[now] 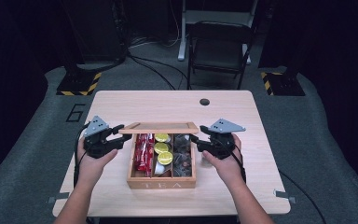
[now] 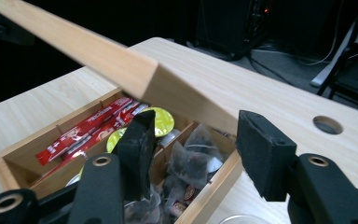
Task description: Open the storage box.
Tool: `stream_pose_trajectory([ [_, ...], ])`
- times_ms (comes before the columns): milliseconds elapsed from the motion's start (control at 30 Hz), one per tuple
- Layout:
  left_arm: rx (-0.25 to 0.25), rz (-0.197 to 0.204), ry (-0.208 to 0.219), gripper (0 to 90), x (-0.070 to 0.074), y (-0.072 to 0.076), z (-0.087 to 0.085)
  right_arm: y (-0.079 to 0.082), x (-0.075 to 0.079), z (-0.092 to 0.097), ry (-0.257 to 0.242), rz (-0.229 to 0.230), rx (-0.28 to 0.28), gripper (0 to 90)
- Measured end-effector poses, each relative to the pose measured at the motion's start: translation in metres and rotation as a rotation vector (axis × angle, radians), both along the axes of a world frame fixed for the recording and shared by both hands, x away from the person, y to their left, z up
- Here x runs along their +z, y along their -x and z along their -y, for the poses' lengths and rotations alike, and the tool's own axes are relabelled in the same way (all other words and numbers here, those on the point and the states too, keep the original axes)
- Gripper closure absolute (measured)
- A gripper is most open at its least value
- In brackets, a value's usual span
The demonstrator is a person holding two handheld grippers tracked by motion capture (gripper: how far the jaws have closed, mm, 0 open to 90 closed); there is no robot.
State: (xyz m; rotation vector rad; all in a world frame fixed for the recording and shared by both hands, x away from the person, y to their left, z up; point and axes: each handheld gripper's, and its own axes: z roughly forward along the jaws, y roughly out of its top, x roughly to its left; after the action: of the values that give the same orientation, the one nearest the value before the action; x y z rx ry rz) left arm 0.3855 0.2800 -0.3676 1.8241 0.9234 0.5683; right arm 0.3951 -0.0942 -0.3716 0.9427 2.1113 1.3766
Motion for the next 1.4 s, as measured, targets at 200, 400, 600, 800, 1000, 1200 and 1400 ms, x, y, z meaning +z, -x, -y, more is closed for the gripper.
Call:
stream_pose_trajectory([
  [200, -0.002, 0.004, 0.004, 54.5, 0.001, 0.002, 0.0, -0.003, 0.005, -0.004, -0.002, 0.013, -0.003, 46.8],
  [400, -0.004, 0.009, 0.011, 54.5, 0.003, 0.005, -0.001, -0.005, 0.007, -0.01, 0.021, 0.022, 0.026, 50.0],
  [600, -0.009, 0.01, 0.004, 55.0, 0.006, 0.007, -0.001, -0.006, 0.009, -0.012, 0.034, 0.029, 0.024, 49.9],
  [800, -0.01, 0.005, 0.001, 55.1, 0.007, 0.009, -0.001, -0.005, 0.011, -0.011, 0.055, 0.033, 0.034, 50.8],
  [1000, -0.013, -0.008, -0.005, 55.0, 0.01, 0.009, -0.001, -0.006, 0.01, -0.01, 0.027, 0.02, 0.036, 50.5],
  [1200, -0.001, -0.015, -0.015, 55.0, 0.012, 0.008, 0.001, -0.005, 0.012, -0.01, 0.034, 0.021, 0.035, 51.3],
  [1400, -0.002, -0.021, -0.036, 54.9, 0.013, 0.009, 0.002, -0.004, 0.011, -0.008, 0.012, 0.004, 0.038, 51.3],
])
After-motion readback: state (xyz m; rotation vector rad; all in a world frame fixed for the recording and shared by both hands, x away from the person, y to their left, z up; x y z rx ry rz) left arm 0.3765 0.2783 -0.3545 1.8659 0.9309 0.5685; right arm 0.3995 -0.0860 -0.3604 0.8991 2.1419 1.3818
